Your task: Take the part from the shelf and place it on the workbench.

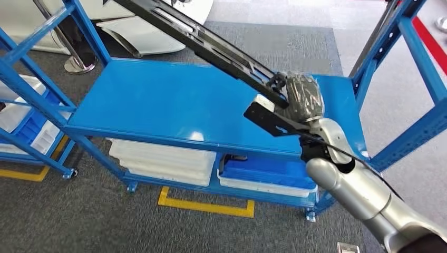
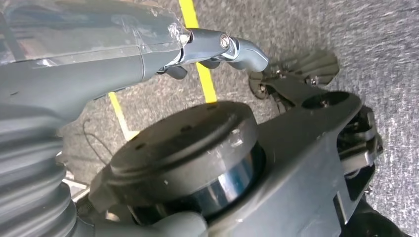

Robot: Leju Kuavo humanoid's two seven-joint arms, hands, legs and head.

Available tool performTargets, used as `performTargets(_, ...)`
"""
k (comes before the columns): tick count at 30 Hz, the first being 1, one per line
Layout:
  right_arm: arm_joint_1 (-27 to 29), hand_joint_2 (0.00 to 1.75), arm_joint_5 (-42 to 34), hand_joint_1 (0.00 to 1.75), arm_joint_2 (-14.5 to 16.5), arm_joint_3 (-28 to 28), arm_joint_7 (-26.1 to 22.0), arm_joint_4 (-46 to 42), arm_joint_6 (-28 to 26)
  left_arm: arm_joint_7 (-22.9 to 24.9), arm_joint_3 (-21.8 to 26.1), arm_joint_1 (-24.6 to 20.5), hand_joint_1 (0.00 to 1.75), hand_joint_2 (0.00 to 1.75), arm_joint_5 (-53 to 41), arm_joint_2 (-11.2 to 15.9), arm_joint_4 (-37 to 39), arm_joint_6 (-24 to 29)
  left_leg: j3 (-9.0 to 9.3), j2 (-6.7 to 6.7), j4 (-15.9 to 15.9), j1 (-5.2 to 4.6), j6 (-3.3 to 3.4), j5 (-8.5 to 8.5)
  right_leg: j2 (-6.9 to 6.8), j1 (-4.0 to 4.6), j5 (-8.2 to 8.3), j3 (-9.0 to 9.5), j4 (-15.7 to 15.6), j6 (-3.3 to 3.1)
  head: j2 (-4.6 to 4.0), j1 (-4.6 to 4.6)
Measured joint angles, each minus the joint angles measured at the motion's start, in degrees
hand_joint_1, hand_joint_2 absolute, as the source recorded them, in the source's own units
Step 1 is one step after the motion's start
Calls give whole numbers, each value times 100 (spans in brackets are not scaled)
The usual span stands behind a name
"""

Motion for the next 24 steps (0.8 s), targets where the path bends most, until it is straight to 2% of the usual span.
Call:
performTargets(2,-6,175,-15,175,-1,0,16,3,-13,7,1,-12,0,175,11,0,-3,3,-253,99,719,-13,10,-450,-25,40,58,-70,-2,-71,0,-83)
performTargets(3,-5,175,-25,175,-2,0,26,6,-19,11,2,-17,0,175,18,0,-4,4,-346,115,1037,-27,22,-598,-35,66,89,-111,0,-92,0,-115)
performTargets(4,-4,175,-39,175,-2,1,34,9,-25,17,2,-19,0,175,26,0,-4,4,-360,119,1198,-47,45,-641,-41,93,123,-154,1,-108,0,-142)
performTargets(5,-4,175,-55,175,-2,1,40,13,-30,26,2,-21,0,175,30,0,-5,4,-274,119,1151,-73,81,-579,-41,118,161,-197,1,-118,0,-163)
performTargets(6,-4,175,-68,175,-2,1,44,14,-35,37,1,-21,0,175,32,0,-7,4,-90,119,902,-102,130,-436,-37,140,200,-237,1,-124,0,-181)
performTargets(8,-7,175,-84,175,-3,-1,55,14,-47,51,0,-23,0,175,33,1,-12,4,398,107,94,-169,240,-168,-26,170,281,-307,2,-114,0,-198)
performTargets(9,-8,175,-83,175,-7,-2,65,14,-55,55,0,-24,0,175,34,1,-15,4,562,106,-217,-194,265,-90,-24,171,328,-332,-5,-92,0,-191)
performTargets(10,-10,175,-80,175,-11,-3,79,14,-63,58,0,-25,0,175,37,2,-18,4,643,106,-413,-217,282,-55,-23,161,377,-350,-16,-62,0,-182)
performTargets(12,-11,175,-63,175,-22,-4,120,15,-74,66,0,-23,0,175,43,3,-25,5,605,127,-524,-246,302,42,-24,128,492,-369,-68,16,0,-183)
performTargets(13,-11,175,-49,175,-28,-4,140,15,-75,68,0,-27,0,175,45,4,-29,6,571,148,-581,-247,333,119,-21,117,502,-390,-79,51,0,-201)
performTargets(14,-14,175,-33,175,-38,-4,157,16,-76,71,0,-34,0,175,46,5,-32,8,530,165,-640,-240,368,207,-17,116,422,-428,-44,83,0,-207)
performTargets(15,-19,175,-16,175,-47,-4,174,16,-75,72,0,-41,0,175,47,5,-34,9,473,182,-699,-226,398,303,-14,115,231,-489,90,110,0,-190)
performTargets(17,-25,175,5,175,-59,-2,207,19,-73,78,0,-50,0,175,48,6,-39,10,337,207,-731,-214,433,456,-12,96,-336,-647,683,159,0,-125)
performTargets(18,-23,175,11,175,-61,2,225,22,-69,82,-1,-49,0,175,49,5,-42,10,250,221,-720,-212,435,521,-13,82,-529,-708,1041,182,0,-94)
performTargets(19,-20,175,15,175,-62,5,244,26,-66,85,-1,-48,0,175,49,5,-46,10,162,239,-701,-210,430,576,-13,69,-584,-725,1313,205,0,-70)
performTargets(20,-19,175,19,175,-65,9,264,28,-62,90,-1,-48,0,175,49,4,-51,10,71,257,-674,-206,420,625,-15,57,-510,-668,1428,225,0,-49)
performTargets(21,-19,175,21,175,-69,10,289,29,-59,97,-2,-49,0,175,49,3,-55,9,-17,274,-639,-198,407,666,-23,45,-358,-521,1341,242,0,-29)
performTargets(22,-21,175,24,175,-76,10,320,30,-57,103,-2,-49,0,175,49,2,-58,7,-100,290,-592,-190,386,699,-48,36,-216,-272,1057,256,0,-9)
performTargets(23,-23,175,25,175,-83,10,350,30,-55,111,-2,-49,0,175,49,2,-61,4,-177,303,-539,-189,364,724,-100,36,-179,18,665,262,0,13)
performTargets(24,-25,175,28,175,-90,9,374,28,-55,118,-2,-49,0,175,49,1,-63,2,-235,316,-486,-191,337,746,-140,51,-206,268,296,232,0,31)
